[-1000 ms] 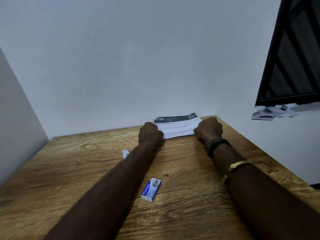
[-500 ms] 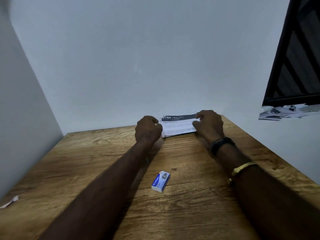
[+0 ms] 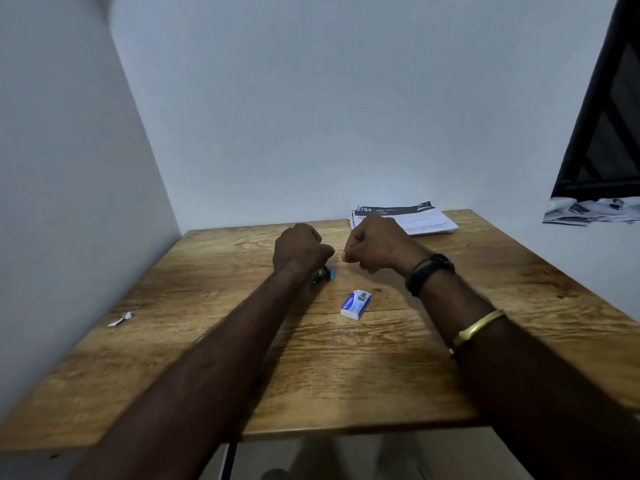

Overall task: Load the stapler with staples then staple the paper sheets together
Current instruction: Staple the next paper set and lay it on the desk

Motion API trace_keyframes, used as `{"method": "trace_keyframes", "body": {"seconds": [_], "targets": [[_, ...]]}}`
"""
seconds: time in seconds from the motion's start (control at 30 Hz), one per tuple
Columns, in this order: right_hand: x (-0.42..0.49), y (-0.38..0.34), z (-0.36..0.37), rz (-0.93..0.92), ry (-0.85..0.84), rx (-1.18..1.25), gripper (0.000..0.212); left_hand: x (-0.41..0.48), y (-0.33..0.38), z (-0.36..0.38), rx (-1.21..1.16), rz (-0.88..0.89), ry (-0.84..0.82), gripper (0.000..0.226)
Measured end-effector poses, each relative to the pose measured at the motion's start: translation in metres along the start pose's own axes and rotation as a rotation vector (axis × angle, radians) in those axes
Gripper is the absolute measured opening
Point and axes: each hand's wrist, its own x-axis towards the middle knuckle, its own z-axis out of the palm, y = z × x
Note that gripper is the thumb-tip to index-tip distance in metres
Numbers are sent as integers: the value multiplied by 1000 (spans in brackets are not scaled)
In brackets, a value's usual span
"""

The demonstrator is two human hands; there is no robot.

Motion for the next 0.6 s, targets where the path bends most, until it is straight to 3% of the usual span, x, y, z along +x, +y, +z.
{"method": "trace_keyframes", "body": {"seconds": [0.1,0.27,0.4,0.6], "targets": [[-14,-8,3,32,-56,-82,16,-10,-6,-4,53,-11,-37,37],[-38,-15,7,67,-111,-330,36,-26,-6,-5,61,-22,-79,35],[-48,-17,11,167,-187,-215,29,-32,-2,-6,44,-28,-82,28],[-44,-23,22,141,-81,-229,28,-39,-6,-8,22,-20,-67,21]]}}
